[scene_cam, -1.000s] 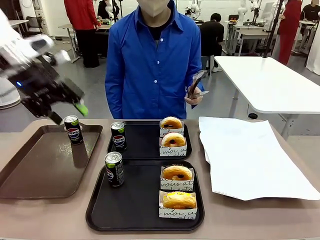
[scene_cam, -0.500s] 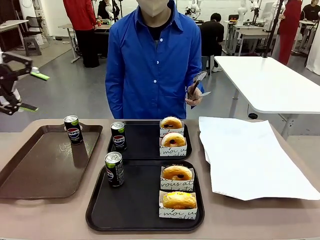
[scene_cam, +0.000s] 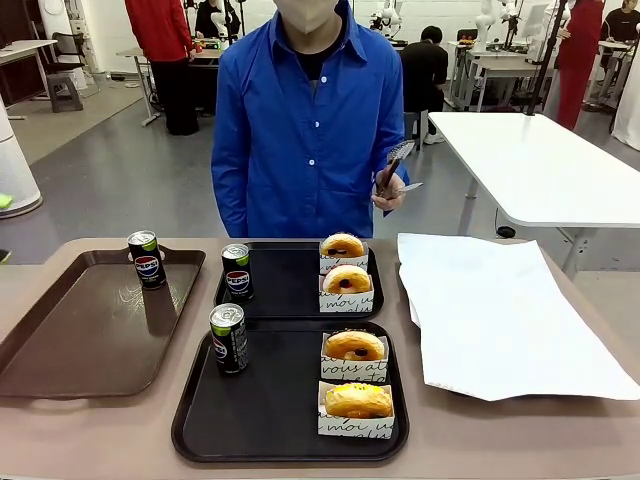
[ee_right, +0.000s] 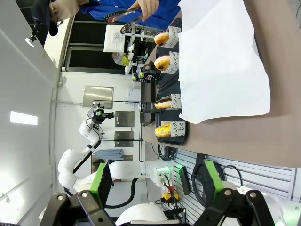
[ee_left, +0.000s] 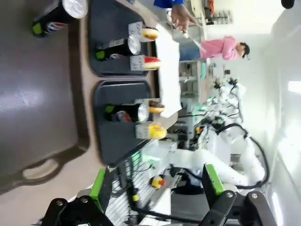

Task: Set up donuts and drinks on trays.
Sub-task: Pick up one Pepsi coke from the Handle tray and place it on the Flat Tray without a Pepsi coke.

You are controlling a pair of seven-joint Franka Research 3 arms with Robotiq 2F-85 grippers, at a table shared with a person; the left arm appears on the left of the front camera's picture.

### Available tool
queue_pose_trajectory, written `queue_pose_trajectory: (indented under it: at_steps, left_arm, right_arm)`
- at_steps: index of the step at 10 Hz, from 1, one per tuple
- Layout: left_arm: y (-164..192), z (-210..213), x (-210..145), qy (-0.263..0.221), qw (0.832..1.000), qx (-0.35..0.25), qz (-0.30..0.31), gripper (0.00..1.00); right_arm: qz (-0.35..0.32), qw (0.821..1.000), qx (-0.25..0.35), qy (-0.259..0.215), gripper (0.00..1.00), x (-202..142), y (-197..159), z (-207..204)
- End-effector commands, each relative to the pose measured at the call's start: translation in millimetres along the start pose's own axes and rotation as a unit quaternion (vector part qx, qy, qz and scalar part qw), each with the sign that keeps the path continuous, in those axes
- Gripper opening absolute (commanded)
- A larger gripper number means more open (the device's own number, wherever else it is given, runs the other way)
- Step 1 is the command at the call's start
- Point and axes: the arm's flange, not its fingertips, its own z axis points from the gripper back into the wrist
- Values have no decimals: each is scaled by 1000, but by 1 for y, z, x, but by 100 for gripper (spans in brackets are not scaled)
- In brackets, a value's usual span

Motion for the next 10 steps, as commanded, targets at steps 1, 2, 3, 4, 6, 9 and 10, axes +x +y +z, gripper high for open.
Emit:
queue_pose_trajectory:
  at_steps: [1, 2, 3, 4, 6, 9, 10]
  left_arm:
    - [30, 25, 15, 2, 1000, 9, 1, 100]
    - [43, 33, 19, -2, 1000, 14, 9, 100]
    - [51, 38, 20, -8, 1000, 6, 18, 100]
    - [54, 40, 20, -8, 1000, -5, 30, 100]
    - [56, 35, 17, -11, 999, 15, 28, 100]
    - [56, 35, 17, -11, 999, 15, 28, 100]
    - [56, 35, 17, -11, 999, 15, 28, 100]
  right_arm:
    - [8, 1000, 8, -1, 100, 0, 1, 0]
    - [8, 1000, 8, -1, 100, 0, 1, 0]
    - [8, 1000, 8, -1, 100, 0, 1, 0]
    - [8, 1000, 8, -1, 100, 0, 1, 0]
    - [8, 1000, 8, -1, 100, 0, 1, 0]
    - [8, 1000, 8, -1, 100, 0, 1, 0]
    - [8, 1000, 8, -1, 100, 0, 1, 0]
